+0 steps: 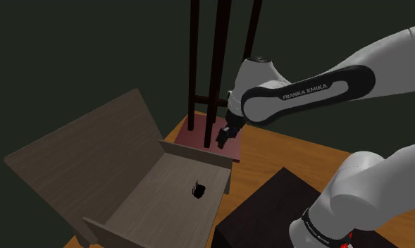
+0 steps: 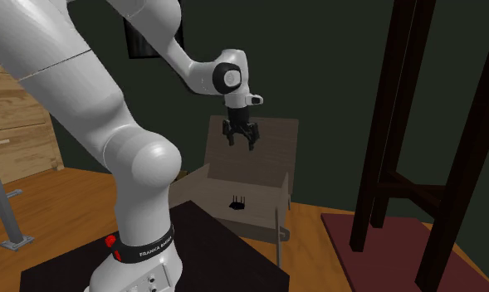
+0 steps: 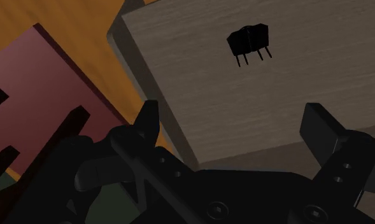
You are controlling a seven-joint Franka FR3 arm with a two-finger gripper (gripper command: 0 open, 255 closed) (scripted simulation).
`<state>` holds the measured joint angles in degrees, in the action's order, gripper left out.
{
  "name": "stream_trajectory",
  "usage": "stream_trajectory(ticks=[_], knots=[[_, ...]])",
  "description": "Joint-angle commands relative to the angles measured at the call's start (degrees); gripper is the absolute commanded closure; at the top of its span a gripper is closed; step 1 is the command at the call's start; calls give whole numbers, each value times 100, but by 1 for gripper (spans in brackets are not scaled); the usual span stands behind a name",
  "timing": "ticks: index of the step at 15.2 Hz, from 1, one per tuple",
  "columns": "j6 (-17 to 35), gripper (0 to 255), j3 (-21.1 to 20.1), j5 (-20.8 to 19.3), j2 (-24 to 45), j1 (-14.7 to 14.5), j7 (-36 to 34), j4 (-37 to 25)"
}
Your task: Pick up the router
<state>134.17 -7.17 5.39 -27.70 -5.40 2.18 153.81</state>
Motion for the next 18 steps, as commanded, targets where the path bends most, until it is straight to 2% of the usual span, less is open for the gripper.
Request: stream_trajectory(ticks=[1,6,9,12,14,16,18], knots=[[508,0,-125,-29,407,-19,-85,74],[1682,0,-464,-319,1526,34,-446,112],[2335,0,-672,-804,2286,159,-881,16],[2891,0,-731,-1749,3093,244,-1656,-186],[3182,0,-525,-2571,3639,98,-2327,-393],[3429,0,-125,-3282,4169,-263,-2936,-645],[3659,0,308,-3811,4682,-692,-3427,-927]])
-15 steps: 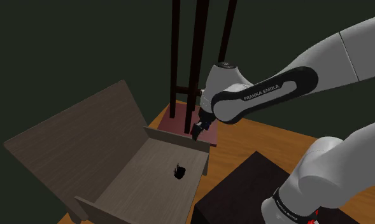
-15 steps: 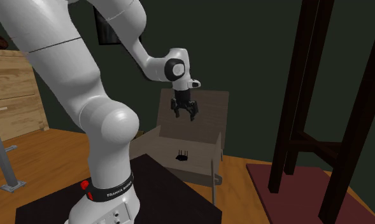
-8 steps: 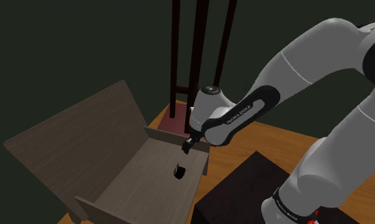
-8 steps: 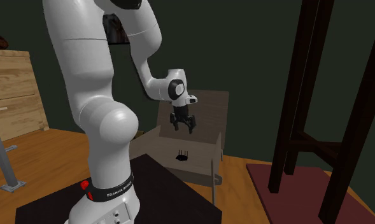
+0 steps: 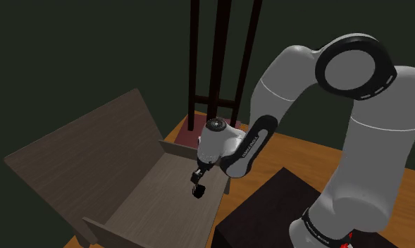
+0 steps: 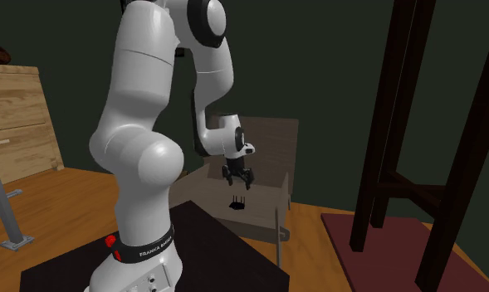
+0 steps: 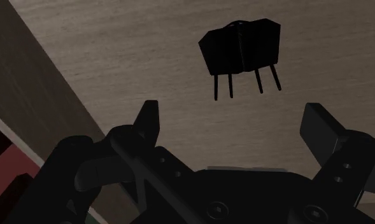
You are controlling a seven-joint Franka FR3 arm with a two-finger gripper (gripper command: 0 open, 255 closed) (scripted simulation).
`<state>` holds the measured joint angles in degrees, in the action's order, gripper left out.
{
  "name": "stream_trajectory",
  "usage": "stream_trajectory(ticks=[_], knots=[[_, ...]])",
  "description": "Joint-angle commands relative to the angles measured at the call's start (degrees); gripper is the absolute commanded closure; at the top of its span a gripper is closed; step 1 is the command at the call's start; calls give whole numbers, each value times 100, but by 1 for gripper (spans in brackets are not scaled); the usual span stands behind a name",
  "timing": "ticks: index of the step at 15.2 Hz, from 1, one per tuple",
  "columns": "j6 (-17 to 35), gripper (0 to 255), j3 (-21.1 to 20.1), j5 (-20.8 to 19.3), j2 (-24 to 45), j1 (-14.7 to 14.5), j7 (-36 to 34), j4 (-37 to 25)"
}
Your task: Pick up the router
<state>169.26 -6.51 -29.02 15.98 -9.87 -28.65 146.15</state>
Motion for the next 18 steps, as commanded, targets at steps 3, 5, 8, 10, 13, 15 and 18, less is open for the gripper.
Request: stream_trajectory(ticks=[3,5,8,10,13,15,18], knots=[[477,0,821,-829,1069,-874,-856,-616],[585,0,963,-883,1255,-1022,-940,-709],[781,0,1171,-973,1542,-1216,-1078,-828],[910,0,1298,-1014,1735,-1337,-1159,-912],[1010,0,1393,-1033,1889,-1430,-1214,-979],[996,255,1375,-1028,1886,-1409,-1200,-989],[1000,255,1379,-1029,1888,-1415,-1204,-988]])
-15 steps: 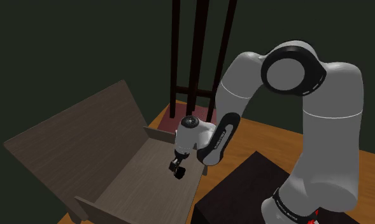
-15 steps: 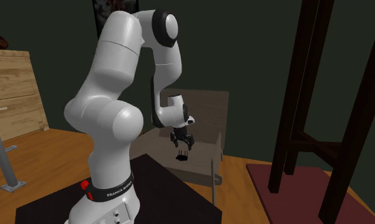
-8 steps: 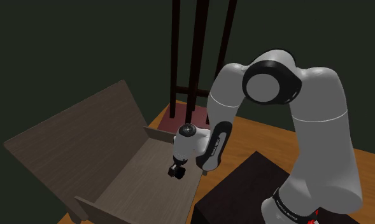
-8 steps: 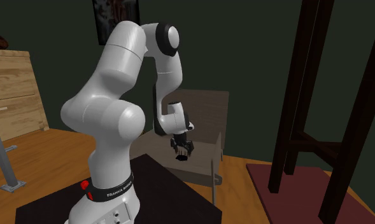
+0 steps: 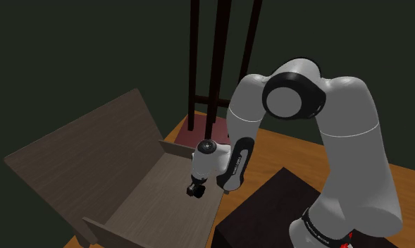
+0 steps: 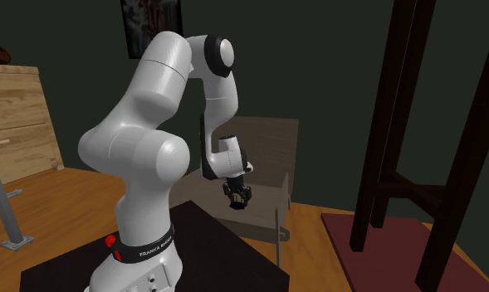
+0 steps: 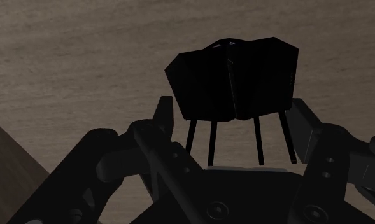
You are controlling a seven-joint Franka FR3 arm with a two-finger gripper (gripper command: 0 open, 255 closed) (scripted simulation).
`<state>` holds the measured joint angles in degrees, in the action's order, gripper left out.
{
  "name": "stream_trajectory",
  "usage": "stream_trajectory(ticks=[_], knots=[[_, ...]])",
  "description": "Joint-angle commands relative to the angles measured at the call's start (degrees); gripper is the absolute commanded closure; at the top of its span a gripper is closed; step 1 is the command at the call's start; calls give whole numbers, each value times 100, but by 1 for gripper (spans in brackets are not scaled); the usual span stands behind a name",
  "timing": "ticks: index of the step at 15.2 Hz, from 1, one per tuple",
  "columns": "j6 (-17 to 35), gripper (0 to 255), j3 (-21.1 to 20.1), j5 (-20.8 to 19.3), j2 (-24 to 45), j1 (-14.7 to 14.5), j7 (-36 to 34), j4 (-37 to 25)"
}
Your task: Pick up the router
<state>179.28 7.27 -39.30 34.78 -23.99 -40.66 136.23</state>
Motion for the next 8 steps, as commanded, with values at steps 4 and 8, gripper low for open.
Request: stream_trajectory(ticks=[4,8], knots=[[0,255,2,-1,10,-2,-1,4],[-184,255,-171,39,-283,162,96,140]])
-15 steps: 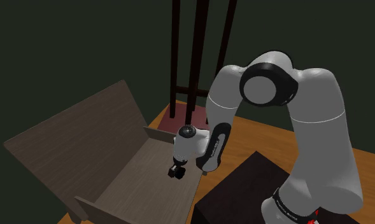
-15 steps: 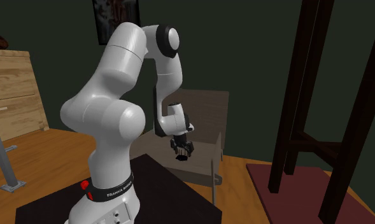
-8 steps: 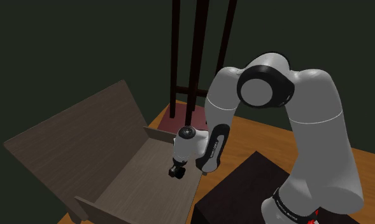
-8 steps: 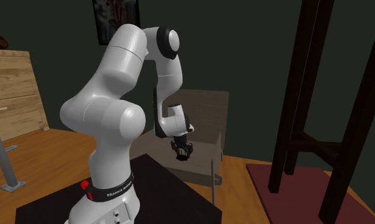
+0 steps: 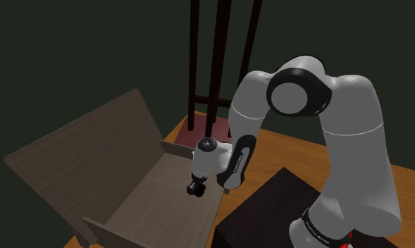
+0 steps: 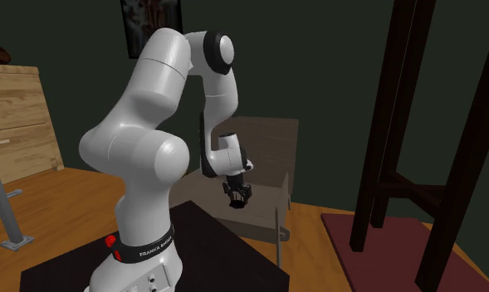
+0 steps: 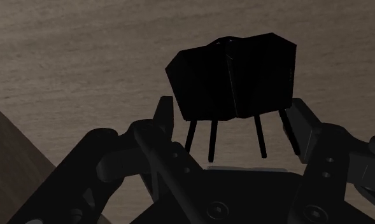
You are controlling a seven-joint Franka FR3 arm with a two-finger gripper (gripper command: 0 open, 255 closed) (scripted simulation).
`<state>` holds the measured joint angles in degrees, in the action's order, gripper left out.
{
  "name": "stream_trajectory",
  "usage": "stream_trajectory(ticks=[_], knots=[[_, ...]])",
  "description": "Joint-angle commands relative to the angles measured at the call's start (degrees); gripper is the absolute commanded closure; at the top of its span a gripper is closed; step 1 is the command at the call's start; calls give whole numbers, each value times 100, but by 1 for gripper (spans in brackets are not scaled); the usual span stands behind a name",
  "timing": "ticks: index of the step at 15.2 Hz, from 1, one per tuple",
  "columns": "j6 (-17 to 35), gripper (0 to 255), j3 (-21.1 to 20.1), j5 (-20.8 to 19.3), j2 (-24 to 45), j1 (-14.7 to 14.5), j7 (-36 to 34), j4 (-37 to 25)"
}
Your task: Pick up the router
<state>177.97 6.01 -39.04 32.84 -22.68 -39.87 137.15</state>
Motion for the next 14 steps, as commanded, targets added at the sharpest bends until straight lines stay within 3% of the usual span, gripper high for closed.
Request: stream_trajectory(ticks=[1,12,14], knots=[[-119,255,-112,34,-185,95,57,88],[-844,255,-952,568,-1210,838,683,477],[-853,255,-962,581,-1224,846,695,482]])
